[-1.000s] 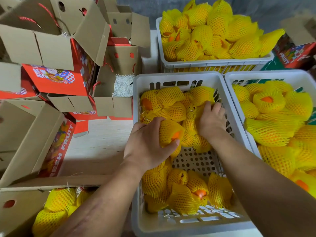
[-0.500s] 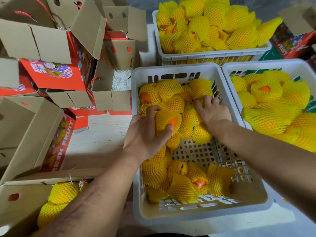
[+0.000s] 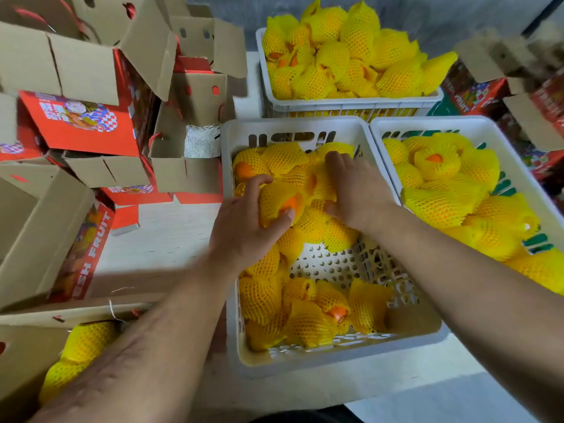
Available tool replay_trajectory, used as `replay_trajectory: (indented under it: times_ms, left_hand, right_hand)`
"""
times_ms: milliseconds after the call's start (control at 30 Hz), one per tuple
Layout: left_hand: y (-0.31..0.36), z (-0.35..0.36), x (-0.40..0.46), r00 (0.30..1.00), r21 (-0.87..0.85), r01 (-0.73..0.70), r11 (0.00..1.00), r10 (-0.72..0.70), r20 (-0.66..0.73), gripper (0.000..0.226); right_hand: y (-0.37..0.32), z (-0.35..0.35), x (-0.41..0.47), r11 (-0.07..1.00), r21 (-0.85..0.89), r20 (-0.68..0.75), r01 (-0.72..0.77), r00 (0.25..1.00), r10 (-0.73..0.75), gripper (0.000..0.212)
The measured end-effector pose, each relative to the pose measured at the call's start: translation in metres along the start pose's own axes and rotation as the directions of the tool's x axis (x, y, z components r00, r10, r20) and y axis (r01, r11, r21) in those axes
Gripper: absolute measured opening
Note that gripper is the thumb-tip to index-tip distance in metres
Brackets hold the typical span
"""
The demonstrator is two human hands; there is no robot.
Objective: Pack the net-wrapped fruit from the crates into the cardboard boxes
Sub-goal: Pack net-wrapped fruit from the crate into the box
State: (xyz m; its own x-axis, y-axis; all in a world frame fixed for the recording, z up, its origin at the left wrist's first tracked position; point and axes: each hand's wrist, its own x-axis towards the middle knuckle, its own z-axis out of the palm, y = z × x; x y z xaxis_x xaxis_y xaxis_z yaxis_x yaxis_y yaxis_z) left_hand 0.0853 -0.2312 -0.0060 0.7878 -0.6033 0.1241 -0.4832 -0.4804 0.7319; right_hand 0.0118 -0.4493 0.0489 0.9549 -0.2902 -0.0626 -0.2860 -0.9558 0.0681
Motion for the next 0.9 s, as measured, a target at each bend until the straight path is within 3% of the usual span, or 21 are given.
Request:
replay_trajectory:
  times_ms: [100,167,333,400,467,533,633,767,833,900]
  left_hand:
    - [0.008,-0.009,-0.011,0.998,-0.144,-0.027,0.989,0.019,-0.058,0.064]
    - [0.013,-0.021,-0.029,0.997,-0.314,-0.015,0.949,-0.009,-0.074,0.064]
    - [0.002,-0.077,-0.109,0.980,-0.578,-0.030,0.815,-0.090,-0.177,0.076]
    - [-0.017,-0.115,-0.147,0.987,-0.751,0.047,0.658,-0.147,-0.067,0.076]
    - [-0.035,-0.157,-0.179,0.973,-0.930,0.150,0.335,-0.216,0.080,0.058]
    - [-0.056,-0.190,-0.203,0.935,-0.957,0.197,0.214,-0.333,0.118,0.050]
    - [-0.094,-0.229,-0.232,0.909,-0.875,0.156,0.458,-0.414,-0.054,0.028]
    - [-0.140,-0.259,-0.257,0.895,-0.851,0.306,0.427,-0.434,0.105,0.034]
    - [-0.155,-0.261,-0.263,0.894,-0.779,0.381,0.498,-0.414,0.172,0.041]
    - [-0.163,-0.259,-0.264,0.903,-0.667,0.415,0.618,-0.371,0.218,0.044]
  right_hand:
    - [-0.042,-0.016,-0.032,0.984,0.166,-0.106,0.071,0.993,-0.054,0.080]
    - [-0.069,-0.020,-0.049,0.956,0.294,-0.159,0.028,0.987,0.021,0.076]
    - [-0.150,-0.022,-0.097,0.700,0.712,-0.236,0.050,0.956,0.172,0.083]
    - [-0.197,-0.023,-0.114,0.578,0.814,-0.192,0.056,0.965,0.176,0.082]
    - [-0.243,-0.027,-0.126,0.479,0.876,-0.129,0.050,0.983,0.134,0.070]
    - [-0.290,-0.023,-0.132,0.381,0.924,-0.037,0.002,0.996,0.084,0.065]
    - [-0.358,-0.011,-0.142,0.340,0.937,0.062,-0.086,0.995,0.081,0.067]
    - [-0.417,0.013,-0.156,0.164,0.975,0.136,-0.150,0.986,0.095,0.042]
    - [-0.431,0.028,-0.163,0.136,0.972,0.176,-0.193,0.976,0.128,0.044]
    - [-0.436,0.034,-0.167,0.198,0.941,0.244,-0.273,0.957,0.160,0.059]
